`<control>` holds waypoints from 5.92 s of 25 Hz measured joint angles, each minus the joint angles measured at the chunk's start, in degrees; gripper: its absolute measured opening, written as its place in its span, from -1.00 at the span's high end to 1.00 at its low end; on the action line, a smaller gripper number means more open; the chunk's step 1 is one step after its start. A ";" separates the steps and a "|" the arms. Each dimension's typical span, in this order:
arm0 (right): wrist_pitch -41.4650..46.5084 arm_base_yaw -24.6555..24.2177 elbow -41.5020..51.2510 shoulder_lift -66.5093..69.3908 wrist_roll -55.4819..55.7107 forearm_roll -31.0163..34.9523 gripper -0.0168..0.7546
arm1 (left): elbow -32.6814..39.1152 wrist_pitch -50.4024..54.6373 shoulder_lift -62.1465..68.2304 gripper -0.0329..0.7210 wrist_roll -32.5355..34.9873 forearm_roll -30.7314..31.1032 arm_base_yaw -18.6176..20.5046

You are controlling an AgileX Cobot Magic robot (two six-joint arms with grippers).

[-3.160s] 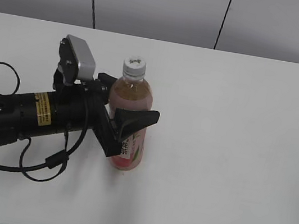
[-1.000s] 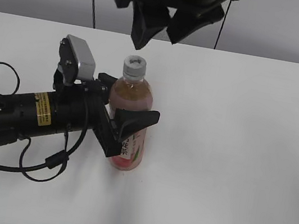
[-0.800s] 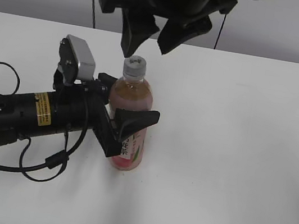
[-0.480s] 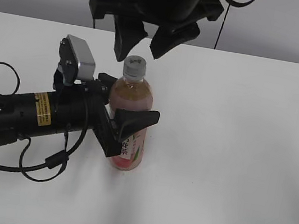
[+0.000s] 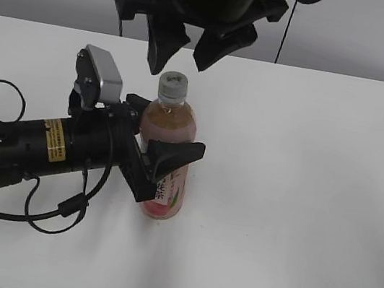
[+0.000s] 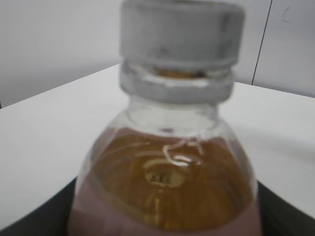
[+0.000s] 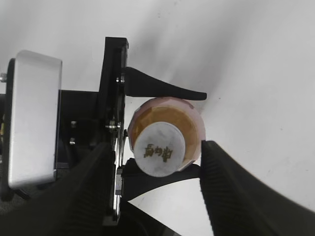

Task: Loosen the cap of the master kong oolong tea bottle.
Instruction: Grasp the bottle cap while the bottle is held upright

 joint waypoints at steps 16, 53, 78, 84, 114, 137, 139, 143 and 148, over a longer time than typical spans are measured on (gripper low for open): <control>0.00 0.00 0.00 3.72 0.00 0.21 0.02 | 0.00 0.00 0.00 -0.27 0.00 0.00 0.00; 0.76 -0.05 0.00 3.55 -120.66 1.99 0.23 | 0.00 -0.18 0.00 -0.27 0.36 0.39 0.00; 0.24 -0.05 -0.73 -1.04 -16.88 -0.66 -0.55 | 0.00 -0.18 0.00 -0.27 0.19 0.46 0.00; 0.24 -0.05 -0.73 -1.60 0.51 1.20 -0.54 | 0.00 -0.18 0.00 -0.27 0.19 0.33 0.00; 0.24 -0.05 1.36 1.73 4.26 -0.62 -0.26 | 0.00 -0.18 0.00 -0.27 0.13 0.34 0.00; 1.09 -0.05 -0.22 4.26 1.38 0.23 0.21 | 0.00 -0.18 0.00 -0.27 0.07 0.34 0.00; 1.85 -0.05 -1.59 4.70 -0.08 -0.03 0.21 | 0.00 -0.36 0.00 -0.27 -0.05 0.09 0.00; 2.12 -0.05 -3.27 5.06 -4.00 0.01 0.21 | -0.10 -1.28 -0.06 -0.27 -0.09 -0.97 0.05; 2.12 -0.12 -3.51 5.06 -8.04 0.93 0.21 | -0.10 -1.62 -0.06 -0.27 -0.09 -1.12 0.10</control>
